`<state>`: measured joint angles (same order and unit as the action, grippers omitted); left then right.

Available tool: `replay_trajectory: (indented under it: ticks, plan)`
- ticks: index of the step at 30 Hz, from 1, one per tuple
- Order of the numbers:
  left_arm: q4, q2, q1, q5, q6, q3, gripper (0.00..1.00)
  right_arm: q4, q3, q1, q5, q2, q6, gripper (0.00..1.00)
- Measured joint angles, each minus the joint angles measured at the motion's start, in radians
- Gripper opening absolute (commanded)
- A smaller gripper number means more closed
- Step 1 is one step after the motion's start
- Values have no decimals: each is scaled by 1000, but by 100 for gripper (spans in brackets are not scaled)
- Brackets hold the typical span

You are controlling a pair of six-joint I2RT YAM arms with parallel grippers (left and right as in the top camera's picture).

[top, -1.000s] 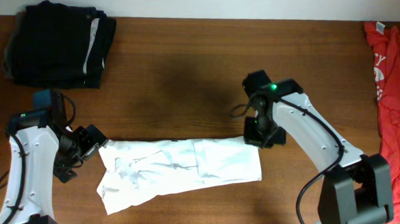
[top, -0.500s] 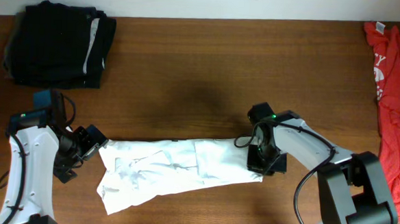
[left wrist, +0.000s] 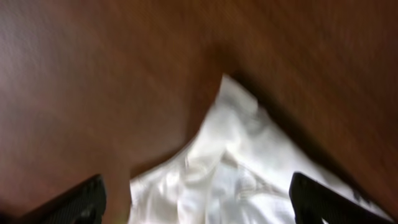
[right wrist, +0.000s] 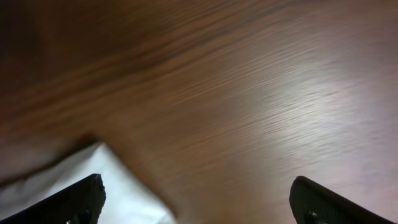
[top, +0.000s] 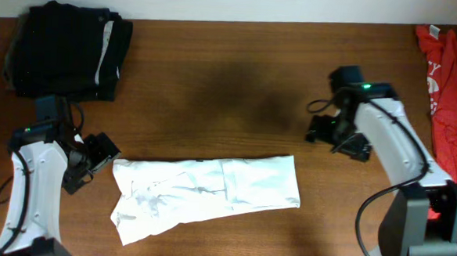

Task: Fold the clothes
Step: 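Release the shirt and raise the right gripper back to the right side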

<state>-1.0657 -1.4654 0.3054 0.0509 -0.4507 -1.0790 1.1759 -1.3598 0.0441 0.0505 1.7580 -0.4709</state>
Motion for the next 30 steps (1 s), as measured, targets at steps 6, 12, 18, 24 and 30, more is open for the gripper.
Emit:
replay_trajectory:
  ticks: [6,12,18,24,30]
  plan:
    - [9,-66,16,42,94,0,89,-2,0,-138,14,0,0,98]
    - [8,-98,16,152,180,39,90,-31,0,-175,13,0,0,98]
    - [52,-137,16,211,201,201,99,-31,0,-175,13,0,0,98]
    - [69,-137,16,259,204,290,99,-32,0,-175,13,0,0,98]
    - [110,-114,18,273,187,337,89,-32,0,-175,13,0,0,98]
